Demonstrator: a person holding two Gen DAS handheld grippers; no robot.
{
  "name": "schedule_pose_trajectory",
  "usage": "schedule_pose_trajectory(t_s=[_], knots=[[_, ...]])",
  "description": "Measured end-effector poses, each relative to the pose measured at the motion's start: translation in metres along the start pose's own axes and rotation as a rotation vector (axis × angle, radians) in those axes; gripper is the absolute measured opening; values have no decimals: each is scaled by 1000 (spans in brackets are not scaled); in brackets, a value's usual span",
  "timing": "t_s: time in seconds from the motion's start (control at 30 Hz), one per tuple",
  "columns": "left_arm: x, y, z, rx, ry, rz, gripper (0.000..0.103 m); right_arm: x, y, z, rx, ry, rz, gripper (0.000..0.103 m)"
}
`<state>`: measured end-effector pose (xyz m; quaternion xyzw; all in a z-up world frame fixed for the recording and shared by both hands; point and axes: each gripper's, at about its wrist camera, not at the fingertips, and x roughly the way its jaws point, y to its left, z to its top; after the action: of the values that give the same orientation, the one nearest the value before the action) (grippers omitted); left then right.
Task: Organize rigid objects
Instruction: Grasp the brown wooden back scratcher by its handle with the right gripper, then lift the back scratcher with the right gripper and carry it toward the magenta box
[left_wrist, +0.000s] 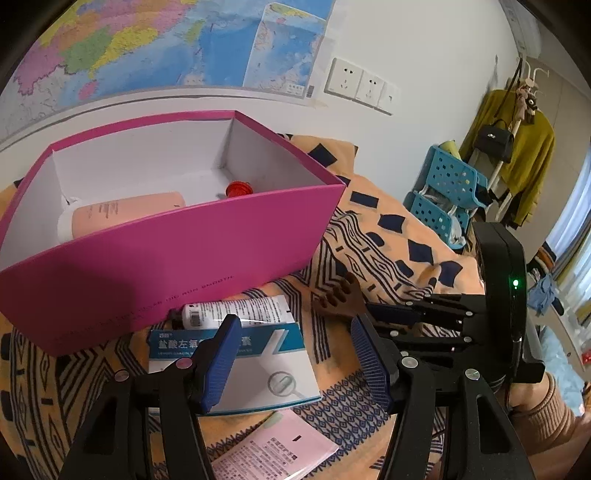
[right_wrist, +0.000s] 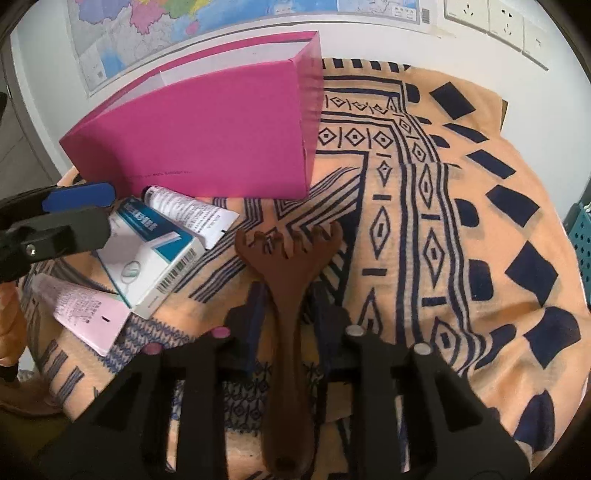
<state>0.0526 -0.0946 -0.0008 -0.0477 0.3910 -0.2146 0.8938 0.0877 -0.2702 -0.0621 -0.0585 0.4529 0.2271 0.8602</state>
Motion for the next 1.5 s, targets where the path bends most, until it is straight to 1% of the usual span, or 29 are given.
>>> schedule_pose_trajectory(t_s=[0.13,0.37,0.43,0.5,0.53,0.63,0.7,0.83,0.9,0.93,1.0,1.1,1.13,1.17,1.23,1.33,1.4,1.5], knots=[[1,-2,-4,0,14,-14,63,-4,-10,-1,62,-11,46,25],[8,-13,-10,13,52,-73,63,-22,-13,0,144,-77,153,24],[12,-16,-12,14,67,-102,63,-26,-12,2,160,-91,182,23],[18,-18,-13,-2,90,-160,63,-28,-12,4,181,-106,218,23],[20,-19,-14,-7,99,-170,63,-29,-12,5,191,-112,240,23],[28,-23,-16,1,114,-168,63,-31,-10,7,209,-126,275,23],[31,-24,-16,-5,123,-195,63,-32,-9,8,214,-137,290,23],[36,-22,-13,-27,130,-214,63,-34,-5,11,220,-154,330,23],[37,-23,-12,-30,132,-222,61,-35,-2,14,213,-163,341,23],[38,-23,-11,-28,129,-217,60,-36,-2,15,213,-167,349,23],[37,-24,-9,-18,123,-208,55,-37,0,17,212,-175,366,23],[35,-22,-7,-21,113,-218,45,-37,2,20,211,-183,378,22],[34,-21,-6,-20,110,-218,39,-38,3,21,210,-188,382,12],[33,-21,-5,-19,107,-216,35,-39,4,23,210,-189,393,5],[32,-20,-4,-16,100,-202,35,-41,5,26,206,-202,414,5],[33,-16,-4,-28,102,-205,35,-38,9,30,180,-187,397,6],[35,-14,-5,-38,103,-189,35,-31,7,29,200,-172,378,9],[36,-9,-5,-51,109,-164,35,-21,-1,25,222,-142,354,17]])
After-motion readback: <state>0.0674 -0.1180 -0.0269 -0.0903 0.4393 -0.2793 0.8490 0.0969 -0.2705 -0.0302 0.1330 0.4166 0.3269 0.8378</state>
